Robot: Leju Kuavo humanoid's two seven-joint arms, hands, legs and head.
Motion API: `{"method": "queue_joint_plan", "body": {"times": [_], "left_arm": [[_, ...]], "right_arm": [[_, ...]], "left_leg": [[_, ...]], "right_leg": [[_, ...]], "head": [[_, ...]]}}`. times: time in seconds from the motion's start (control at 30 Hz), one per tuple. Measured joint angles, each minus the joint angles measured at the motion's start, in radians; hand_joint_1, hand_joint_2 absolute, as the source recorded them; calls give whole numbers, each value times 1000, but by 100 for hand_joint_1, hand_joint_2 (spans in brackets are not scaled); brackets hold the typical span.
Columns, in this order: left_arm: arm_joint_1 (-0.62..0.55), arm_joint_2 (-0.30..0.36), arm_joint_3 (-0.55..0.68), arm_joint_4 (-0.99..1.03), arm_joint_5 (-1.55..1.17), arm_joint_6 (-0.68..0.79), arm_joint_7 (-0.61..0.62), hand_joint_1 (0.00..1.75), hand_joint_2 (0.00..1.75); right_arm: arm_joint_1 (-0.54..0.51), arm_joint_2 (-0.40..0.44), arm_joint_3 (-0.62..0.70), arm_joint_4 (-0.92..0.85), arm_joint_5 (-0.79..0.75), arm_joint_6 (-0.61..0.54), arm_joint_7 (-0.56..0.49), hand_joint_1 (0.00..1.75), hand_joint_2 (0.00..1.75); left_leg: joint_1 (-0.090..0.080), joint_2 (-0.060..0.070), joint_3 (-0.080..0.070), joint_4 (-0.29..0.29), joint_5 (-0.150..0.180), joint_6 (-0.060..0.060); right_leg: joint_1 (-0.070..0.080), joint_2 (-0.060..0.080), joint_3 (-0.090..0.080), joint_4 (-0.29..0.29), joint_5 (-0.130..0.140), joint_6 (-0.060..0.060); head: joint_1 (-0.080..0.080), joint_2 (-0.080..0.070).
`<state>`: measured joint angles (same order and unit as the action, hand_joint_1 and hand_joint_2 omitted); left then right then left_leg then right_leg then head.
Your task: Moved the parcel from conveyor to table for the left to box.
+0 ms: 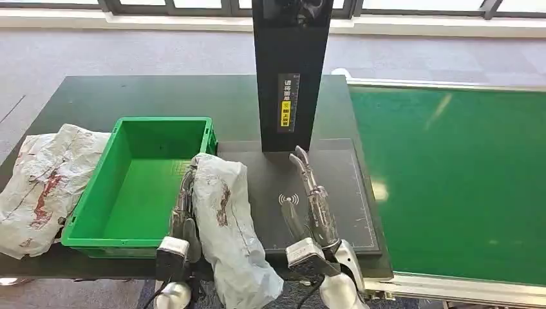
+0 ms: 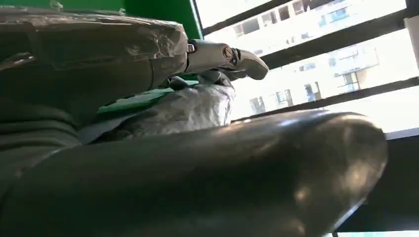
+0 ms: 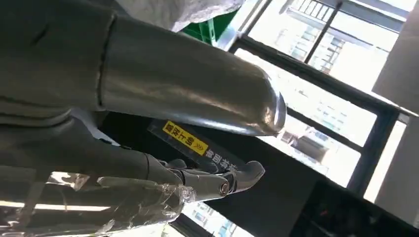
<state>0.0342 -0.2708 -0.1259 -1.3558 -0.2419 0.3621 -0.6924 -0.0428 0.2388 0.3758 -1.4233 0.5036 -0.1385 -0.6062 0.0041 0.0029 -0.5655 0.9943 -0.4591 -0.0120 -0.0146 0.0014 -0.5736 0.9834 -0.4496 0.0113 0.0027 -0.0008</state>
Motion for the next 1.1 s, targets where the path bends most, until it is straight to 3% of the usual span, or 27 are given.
{"method": "queue_joint_plan", "body": {"times": [0.7, 0.73, 1.1], "left_arm": [[-24, 10, -92, 41, -245, -106, 73, 0, 0], [-25, 10, -96, 44, -270, -112, 86, 0, 175], [-67, 13, -174, 149, -836, 12, 320, 0, 175]], "right_arm": [[26, -6, 0, -35, 13, 14, -4, 0, 0], [26, -6, 0, -35, 13, 15, -4, 0, 0], [26, -6, -2, -56, 24, 38, -7, 0, 0]], "left_leg": [[0, 0, 0, 0, 0, 0], [0, 0, 0, 0, 0, 0], [0, 0, 0, 0, 0, 0]], "right_leg": [[0, 1, 0, 0, 0, 0], [0, 1, 0, 0, 0, 0], [0, 0, 0, 0, 0, 0]], "head": [[0, 0], [0, 0], [0, 0]]}}
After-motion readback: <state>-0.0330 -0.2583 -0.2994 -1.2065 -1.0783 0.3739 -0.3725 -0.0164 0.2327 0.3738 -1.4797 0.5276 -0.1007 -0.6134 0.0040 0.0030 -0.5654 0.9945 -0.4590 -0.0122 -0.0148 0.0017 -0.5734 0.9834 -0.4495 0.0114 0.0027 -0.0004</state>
